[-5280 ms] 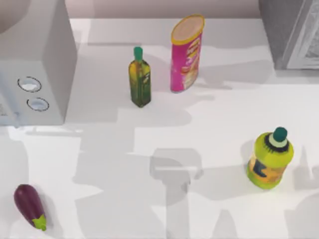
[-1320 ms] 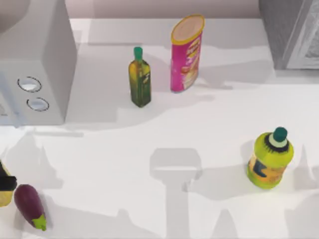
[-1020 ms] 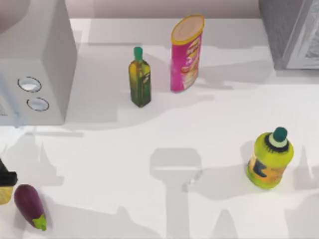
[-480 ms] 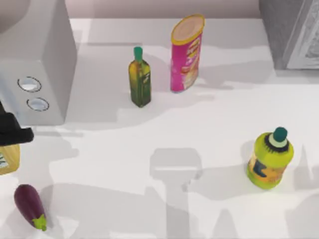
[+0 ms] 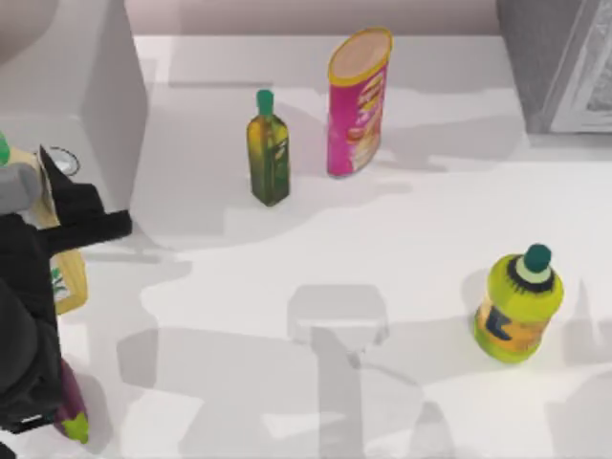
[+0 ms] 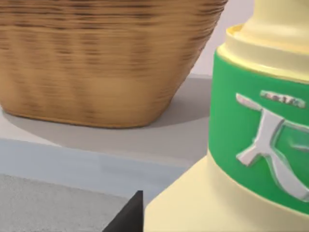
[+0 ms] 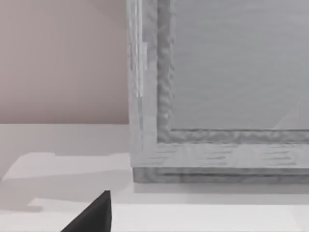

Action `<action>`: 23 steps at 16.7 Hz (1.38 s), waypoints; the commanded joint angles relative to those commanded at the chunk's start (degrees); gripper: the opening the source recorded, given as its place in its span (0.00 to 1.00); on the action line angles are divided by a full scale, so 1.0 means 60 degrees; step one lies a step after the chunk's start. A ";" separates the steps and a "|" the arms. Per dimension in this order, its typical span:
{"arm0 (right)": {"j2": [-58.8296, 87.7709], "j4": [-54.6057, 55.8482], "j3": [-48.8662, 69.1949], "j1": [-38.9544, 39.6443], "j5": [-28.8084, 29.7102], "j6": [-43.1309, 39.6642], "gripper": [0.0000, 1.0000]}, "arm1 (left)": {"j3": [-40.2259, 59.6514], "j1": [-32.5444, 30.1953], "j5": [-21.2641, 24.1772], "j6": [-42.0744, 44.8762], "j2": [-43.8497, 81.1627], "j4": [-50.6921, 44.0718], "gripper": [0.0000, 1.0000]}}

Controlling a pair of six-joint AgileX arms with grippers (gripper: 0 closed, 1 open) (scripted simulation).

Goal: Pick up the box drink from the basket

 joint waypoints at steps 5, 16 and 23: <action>0.0000 0.0000 0.0000 0.0000 0.0000 0.0000 1.00 | 0.0077 -0.0249 -0.0365 0.0011 0.0473 0.0378 0.00; 0.0000 0.0000 0.0000 0.0000 0.0000 0.0000 1.00 | -0.0022 0.0600 0.0505 -0.0023 0.3047 0.2777 0.00; 0.0000 0.0000 0.0000 0.0000 0.0000 0.0000 1.00 | 0.0108 0.1364 0.1318 -0.0079 0.5106 0.4879 0.00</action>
